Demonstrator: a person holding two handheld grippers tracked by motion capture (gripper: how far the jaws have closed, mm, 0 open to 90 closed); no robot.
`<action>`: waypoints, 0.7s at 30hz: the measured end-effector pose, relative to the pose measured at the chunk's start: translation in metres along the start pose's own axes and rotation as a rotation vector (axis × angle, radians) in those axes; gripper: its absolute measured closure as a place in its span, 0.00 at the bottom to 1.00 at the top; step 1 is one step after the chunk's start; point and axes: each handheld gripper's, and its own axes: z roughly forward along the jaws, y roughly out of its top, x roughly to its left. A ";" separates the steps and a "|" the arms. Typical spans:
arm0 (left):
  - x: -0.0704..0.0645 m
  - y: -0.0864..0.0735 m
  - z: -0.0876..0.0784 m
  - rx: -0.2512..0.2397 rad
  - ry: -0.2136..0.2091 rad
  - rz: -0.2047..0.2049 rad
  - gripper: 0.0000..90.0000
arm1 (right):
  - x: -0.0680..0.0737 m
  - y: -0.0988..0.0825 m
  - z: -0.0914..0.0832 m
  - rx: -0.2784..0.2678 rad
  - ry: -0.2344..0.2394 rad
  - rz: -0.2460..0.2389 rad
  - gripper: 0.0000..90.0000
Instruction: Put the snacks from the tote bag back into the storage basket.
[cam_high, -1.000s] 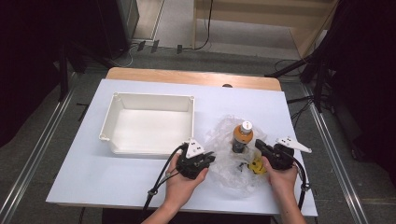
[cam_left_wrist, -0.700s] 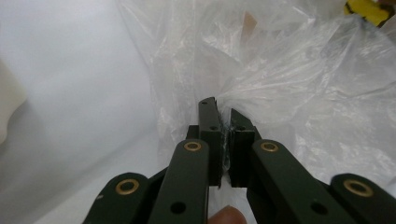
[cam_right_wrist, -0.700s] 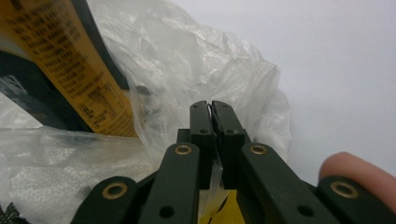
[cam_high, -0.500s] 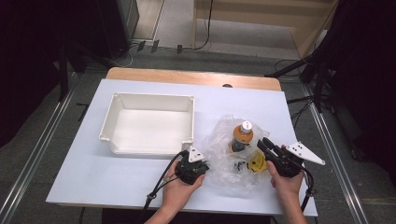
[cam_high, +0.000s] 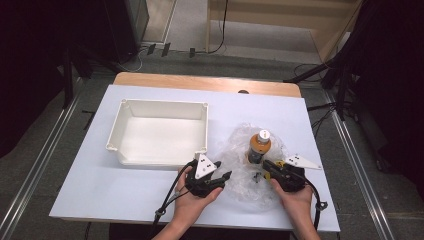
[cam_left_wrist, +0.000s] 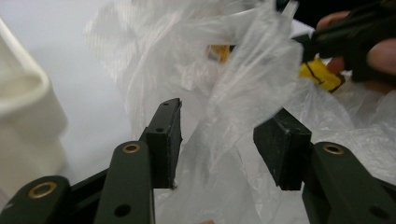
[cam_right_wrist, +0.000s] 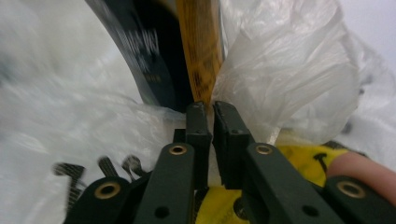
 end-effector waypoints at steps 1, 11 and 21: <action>-0.002 0.003 -0.001 -0.012 0.008 0.014 0.55 | 0.001 -0.001 0.002 0.010 -0.004 -0.003 0.99; 0.006 0.006 0.023 0.084 0.040 0.004 0.84 | 0.006 -0.002 0.000 0.011 0.029 -0.036 0.92; 0.006 -0.007 0.041 0.232 0.026 0.001 0.97 | 0.003 0.038 -0.051 -0.315 -0.059 -0.013 0.99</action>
